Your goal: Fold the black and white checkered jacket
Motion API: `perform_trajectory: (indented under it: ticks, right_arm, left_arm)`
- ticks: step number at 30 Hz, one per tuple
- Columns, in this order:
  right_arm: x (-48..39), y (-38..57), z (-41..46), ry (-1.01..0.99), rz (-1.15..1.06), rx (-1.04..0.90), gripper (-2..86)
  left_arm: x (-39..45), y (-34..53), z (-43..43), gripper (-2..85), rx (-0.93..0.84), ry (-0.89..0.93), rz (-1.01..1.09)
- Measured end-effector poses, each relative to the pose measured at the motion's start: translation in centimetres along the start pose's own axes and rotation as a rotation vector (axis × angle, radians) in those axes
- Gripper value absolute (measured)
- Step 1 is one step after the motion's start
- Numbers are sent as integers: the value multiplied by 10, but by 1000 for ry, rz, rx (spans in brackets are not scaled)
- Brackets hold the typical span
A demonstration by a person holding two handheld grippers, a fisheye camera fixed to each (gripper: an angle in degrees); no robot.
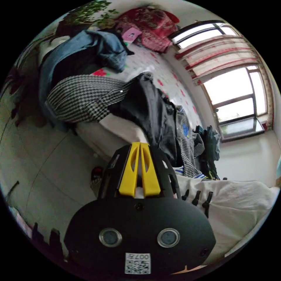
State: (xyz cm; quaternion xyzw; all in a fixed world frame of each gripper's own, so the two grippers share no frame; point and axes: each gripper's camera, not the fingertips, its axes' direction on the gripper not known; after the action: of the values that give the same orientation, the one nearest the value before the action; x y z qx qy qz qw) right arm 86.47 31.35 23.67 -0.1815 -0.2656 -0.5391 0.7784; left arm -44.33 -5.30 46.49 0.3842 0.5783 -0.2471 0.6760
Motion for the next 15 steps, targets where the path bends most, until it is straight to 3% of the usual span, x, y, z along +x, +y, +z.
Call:
perform_trajectory:
  ticks: [5,9,13,15]
  right_arm:
    - [-56,-63,14,77,-224,103,113]
    - [-124,-138,113,-27,-455,-83,107]
    - [-157,-178,235,119,-507,-357,49]
    - [-166,-180,228,208,-557,-189,18]
  left_arm:
    - [-13,29,0,-10,57,50,-131]
    - [5,32,-2,-10,89,24,-96]
    - [14,34,-5,-10,108,-10,-83]
    - [18,33,-7,-10,138,6,-81]
